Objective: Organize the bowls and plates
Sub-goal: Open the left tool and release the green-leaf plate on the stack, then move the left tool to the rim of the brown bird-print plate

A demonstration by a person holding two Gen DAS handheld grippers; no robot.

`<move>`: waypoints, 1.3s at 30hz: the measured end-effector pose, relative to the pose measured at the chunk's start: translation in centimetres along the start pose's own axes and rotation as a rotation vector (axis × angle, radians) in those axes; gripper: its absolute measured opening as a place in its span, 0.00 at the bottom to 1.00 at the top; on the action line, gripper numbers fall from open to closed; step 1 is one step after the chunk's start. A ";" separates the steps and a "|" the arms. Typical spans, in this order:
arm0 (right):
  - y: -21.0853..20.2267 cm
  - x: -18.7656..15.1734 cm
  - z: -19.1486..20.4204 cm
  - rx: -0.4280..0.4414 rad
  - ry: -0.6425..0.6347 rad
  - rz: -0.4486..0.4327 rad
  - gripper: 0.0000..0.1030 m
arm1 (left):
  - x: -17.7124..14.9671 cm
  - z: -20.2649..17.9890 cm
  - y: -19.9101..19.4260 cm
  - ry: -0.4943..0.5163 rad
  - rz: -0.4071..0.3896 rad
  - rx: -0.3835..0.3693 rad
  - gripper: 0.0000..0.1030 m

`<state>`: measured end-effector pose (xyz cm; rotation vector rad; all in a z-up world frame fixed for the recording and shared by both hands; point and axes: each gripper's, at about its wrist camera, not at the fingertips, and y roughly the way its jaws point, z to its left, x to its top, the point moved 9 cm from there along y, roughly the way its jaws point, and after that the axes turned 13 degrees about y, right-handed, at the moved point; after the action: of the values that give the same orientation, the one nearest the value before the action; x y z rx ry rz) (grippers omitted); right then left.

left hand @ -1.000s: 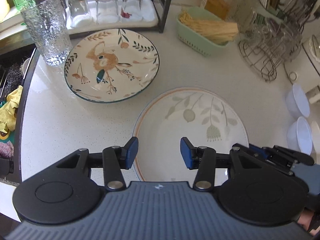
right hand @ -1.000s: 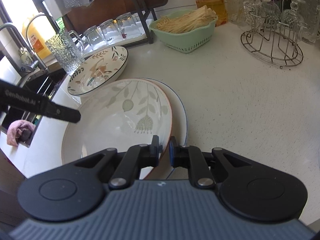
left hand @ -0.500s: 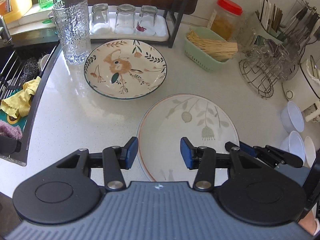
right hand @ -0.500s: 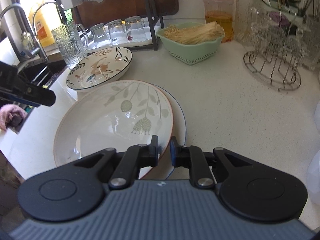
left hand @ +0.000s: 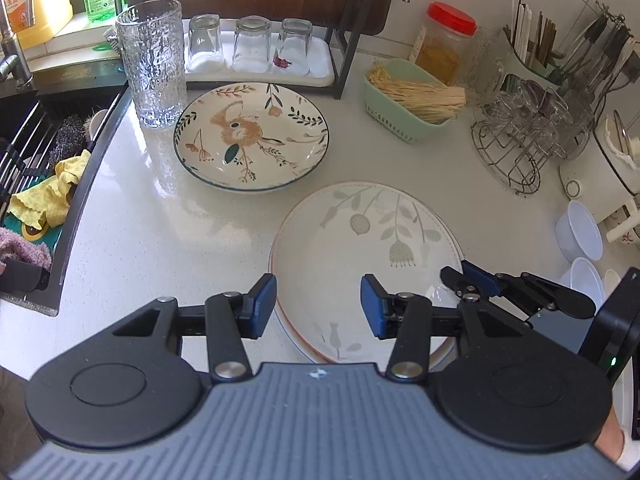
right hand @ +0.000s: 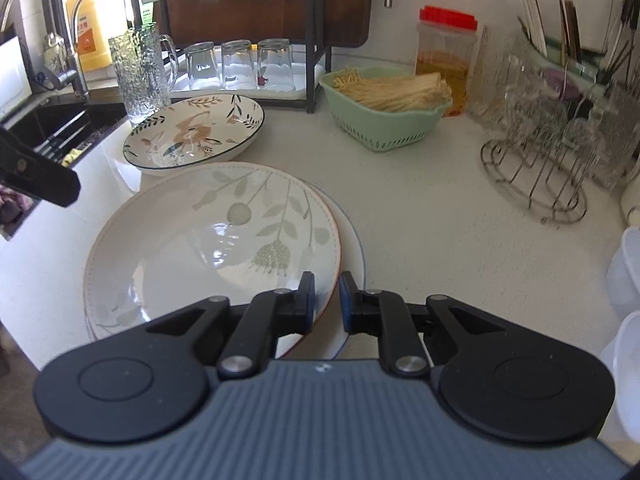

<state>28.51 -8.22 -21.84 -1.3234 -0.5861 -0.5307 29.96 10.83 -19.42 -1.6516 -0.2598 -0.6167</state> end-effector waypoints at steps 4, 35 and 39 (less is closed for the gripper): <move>-0.2 0.1 -0.1 0.022 0.042 0.024 0.15 | -0.5 -0.4 -0.1 0.000 -0.002 0.009 0.51; -13.2 2.2 -3.3 0.160 0.255 -0.125 0.15 | -0.7 -2.1 -5.4 -0.044 -0.157 0.003 0.51; -12.0 1.6 -3.7 0.157 0.266 -0.098 0.15 | -0.2 -2.7 -4.5 -0.056 -0.143 -0.022 0.51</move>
<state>22.10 -13.95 -12.48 -1.0588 -0.4630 -0.7144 26.83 9.14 -15.55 -1.6826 -0.4162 -0.6833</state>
